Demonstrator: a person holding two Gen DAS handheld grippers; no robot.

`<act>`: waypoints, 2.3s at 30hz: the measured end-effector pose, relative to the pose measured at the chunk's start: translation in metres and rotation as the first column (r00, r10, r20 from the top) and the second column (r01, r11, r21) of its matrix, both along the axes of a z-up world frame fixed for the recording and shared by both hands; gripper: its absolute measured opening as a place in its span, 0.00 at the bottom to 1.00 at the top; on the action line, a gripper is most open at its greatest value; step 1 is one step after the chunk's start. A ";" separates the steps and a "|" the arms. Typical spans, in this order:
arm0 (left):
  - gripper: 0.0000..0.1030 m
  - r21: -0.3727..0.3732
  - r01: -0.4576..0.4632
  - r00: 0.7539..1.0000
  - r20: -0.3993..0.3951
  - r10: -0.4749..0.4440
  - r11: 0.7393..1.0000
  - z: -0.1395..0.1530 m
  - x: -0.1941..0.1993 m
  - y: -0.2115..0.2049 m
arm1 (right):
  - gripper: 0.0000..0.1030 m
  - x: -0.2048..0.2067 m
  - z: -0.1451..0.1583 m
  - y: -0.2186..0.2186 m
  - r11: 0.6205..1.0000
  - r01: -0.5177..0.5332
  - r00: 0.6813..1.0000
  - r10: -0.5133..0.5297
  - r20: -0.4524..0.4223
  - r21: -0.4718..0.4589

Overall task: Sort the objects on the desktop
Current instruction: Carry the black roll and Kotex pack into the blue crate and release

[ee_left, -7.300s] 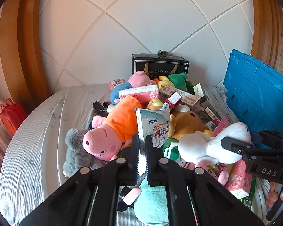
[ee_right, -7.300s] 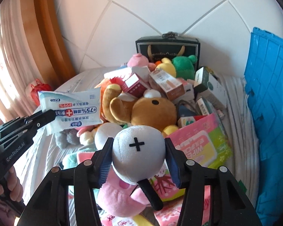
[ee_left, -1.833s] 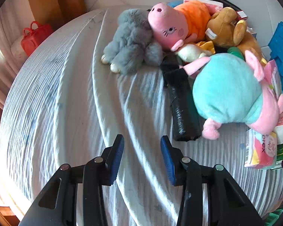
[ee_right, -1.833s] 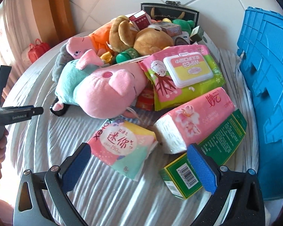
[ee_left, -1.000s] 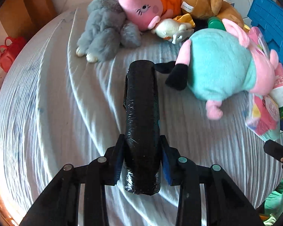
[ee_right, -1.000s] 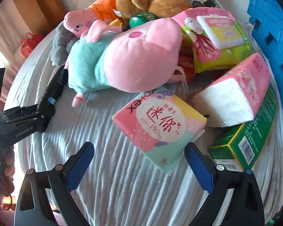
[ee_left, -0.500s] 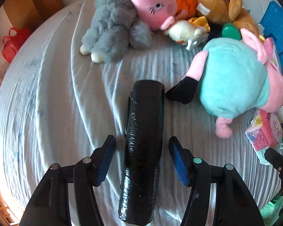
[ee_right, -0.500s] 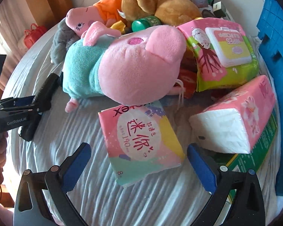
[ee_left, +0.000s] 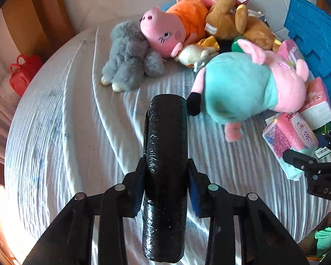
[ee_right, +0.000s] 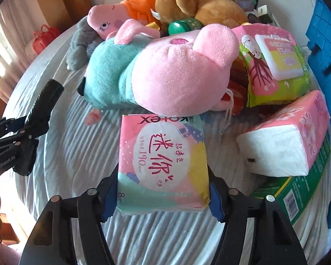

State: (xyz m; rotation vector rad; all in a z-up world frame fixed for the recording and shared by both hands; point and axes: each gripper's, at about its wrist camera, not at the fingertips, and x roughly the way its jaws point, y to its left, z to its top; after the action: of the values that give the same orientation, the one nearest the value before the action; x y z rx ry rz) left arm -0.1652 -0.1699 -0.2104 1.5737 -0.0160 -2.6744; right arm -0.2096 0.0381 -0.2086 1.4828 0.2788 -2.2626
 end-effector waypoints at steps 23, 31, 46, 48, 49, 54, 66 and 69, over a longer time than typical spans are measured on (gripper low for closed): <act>0.33 0.024 0.325 0.823 -0.500 -0.270 0.945 0.211 -0.045 0.211 | 0.64 0.013 0.279 0.180 0.965 0.184 0.752 -0.259 -0.606 -0.185; 0.33 0.055 0.498 0.719 -0.583 -0.377 0.865 0.283 -0.060 0.349 | 0.64 0.013 0.321 0.326 0.885 0.445 0.614 -0.411 -0.674 -0.134; 0.33 0.033 0.649 0.740 -0.259 -0.621 0.760 0.253 -0.093 0.551 | 0.64 -0.021 0.265 0.481 0.723 0.691 0.615 -0.569 -0.546 0.024; 0.33 0.001 0.643 0.747 -0.218 -0.628 0.766 0.246 -0.092 0.558 | 0.64 -0.026 0.266 0.491 0.718 0.695 0.613 -0.570 -0.546 0.031; 0.33 -0.002 0.643 0.751 -0.194 -0.631 0.766 0.242 -0.093 0.559 | 0.64 -0.028 0.266 0.492 0.708 0.705 0.611 -0.574 -0.545 0.045; 0.36 0.002 0.638 0.761 -0.156 -0.630 0.770 0.232 -0.088 0.560 | 0.64 -0.027 0.260 0.495 0.702 0.709 0.620 -0.572 -0.537 0.070; 0.64 -0.003 0.638 0.754 -0.197 -0.626 0.770 0.234 -0.083 0.558 | 0.73 -0.032 0.259 0.498 0.674 0.733 0.609 -0.590 -0.529 0.092; 0.64 0.014 0.634 0.760 -0.201 -0.619 0.773 0.236 -0.085 0.556 | 0.83 -0.030 0.261 0.498 0.659 0.747 0.590 -0.598 -0.542 0.085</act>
State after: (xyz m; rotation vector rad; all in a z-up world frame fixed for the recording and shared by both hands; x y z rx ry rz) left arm -0.2498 0.3861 0.0252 1.5371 -0.5356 -3.3561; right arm -0.2395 0.5359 0.0521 1.2718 0.2214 -3.3751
